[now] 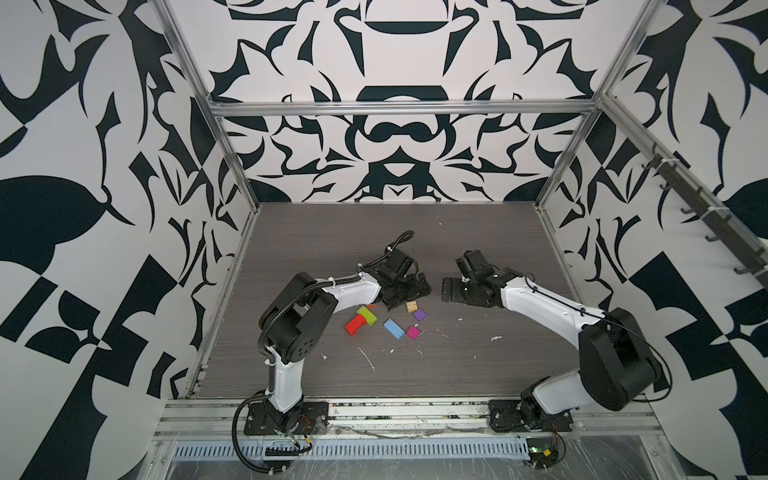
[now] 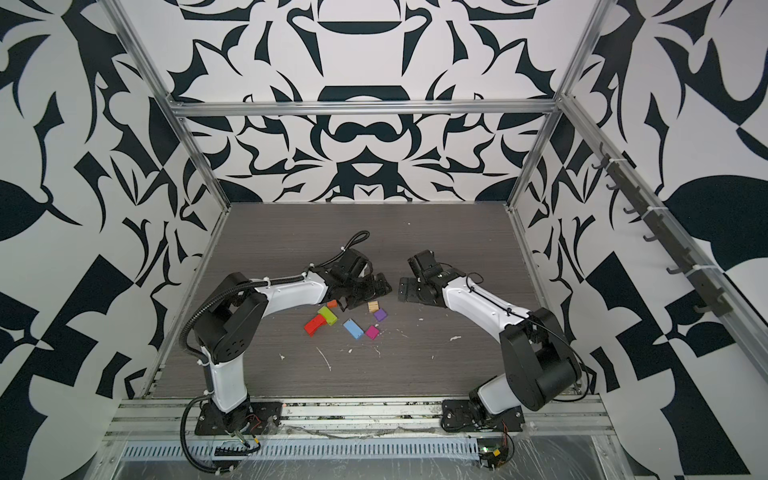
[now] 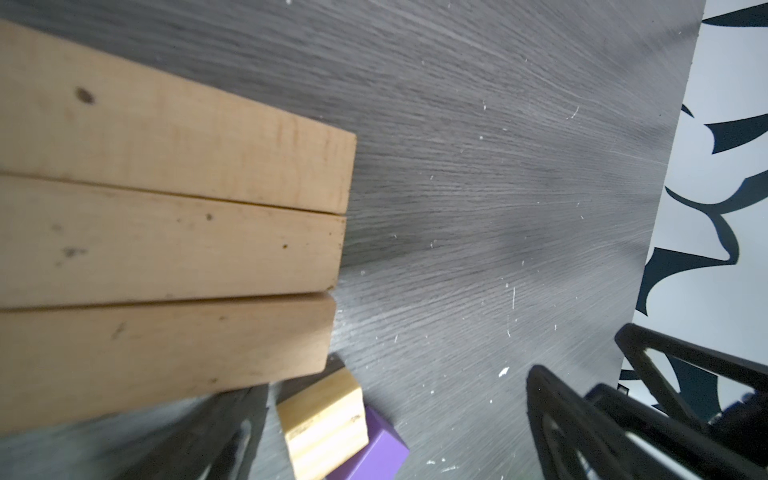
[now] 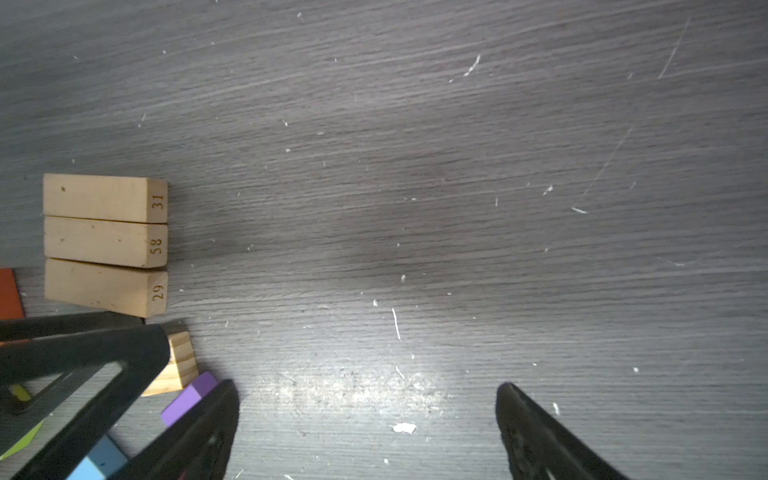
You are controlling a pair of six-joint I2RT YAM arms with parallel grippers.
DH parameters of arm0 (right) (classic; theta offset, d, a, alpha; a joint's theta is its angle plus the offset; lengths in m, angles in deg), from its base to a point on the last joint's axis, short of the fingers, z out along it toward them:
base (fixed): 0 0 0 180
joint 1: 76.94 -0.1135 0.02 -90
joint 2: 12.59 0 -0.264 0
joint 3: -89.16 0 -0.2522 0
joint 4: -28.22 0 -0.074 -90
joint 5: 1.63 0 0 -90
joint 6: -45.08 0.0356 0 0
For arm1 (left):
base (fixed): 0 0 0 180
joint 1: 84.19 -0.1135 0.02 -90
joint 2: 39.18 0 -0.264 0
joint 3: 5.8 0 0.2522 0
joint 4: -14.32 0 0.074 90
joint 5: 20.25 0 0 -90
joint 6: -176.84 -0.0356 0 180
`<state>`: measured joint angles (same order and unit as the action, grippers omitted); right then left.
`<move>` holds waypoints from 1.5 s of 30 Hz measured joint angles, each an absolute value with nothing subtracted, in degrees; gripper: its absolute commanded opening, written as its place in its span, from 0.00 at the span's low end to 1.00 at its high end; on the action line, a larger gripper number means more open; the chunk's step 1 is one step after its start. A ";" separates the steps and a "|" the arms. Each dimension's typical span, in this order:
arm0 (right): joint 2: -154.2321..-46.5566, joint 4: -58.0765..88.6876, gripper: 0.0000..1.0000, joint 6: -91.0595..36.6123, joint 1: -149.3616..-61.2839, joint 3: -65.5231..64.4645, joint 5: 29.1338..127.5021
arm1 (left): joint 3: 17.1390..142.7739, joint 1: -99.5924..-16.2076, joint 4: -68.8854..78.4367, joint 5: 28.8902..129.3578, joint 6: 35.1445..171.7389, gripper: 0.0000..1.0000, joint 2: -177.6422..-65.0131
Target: Build the wood block tower
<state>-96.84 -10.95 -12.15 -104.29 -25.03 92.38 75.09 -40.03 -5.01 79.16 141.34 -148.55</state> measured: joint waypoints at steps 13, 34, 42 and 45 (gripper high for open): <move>-96.84 -10.95 0.99 -12.15 -104.29 -25.23 92.01 | 75.11 -40.03 -4.81 78.79 141.34 1.00 -148.55; -96.84 -10.93 0.99 -12.21 -104.29 -25.23 91.46 | 75.48 -38.89 -7.41 79.03 139.83 0.99 -147.67; -96.84 -10.78 0.99 -12.67 -104.29 -25.23 90.35 | 78.98 -38.80 -14.03 78.46 135.76 1.00 -141.44; -96.84 -10.41 0.99 -13.39 -104.29 -25.23 89.78 | 80.01 -38.83 -16.22 77.37 133.66 1.00 -138.67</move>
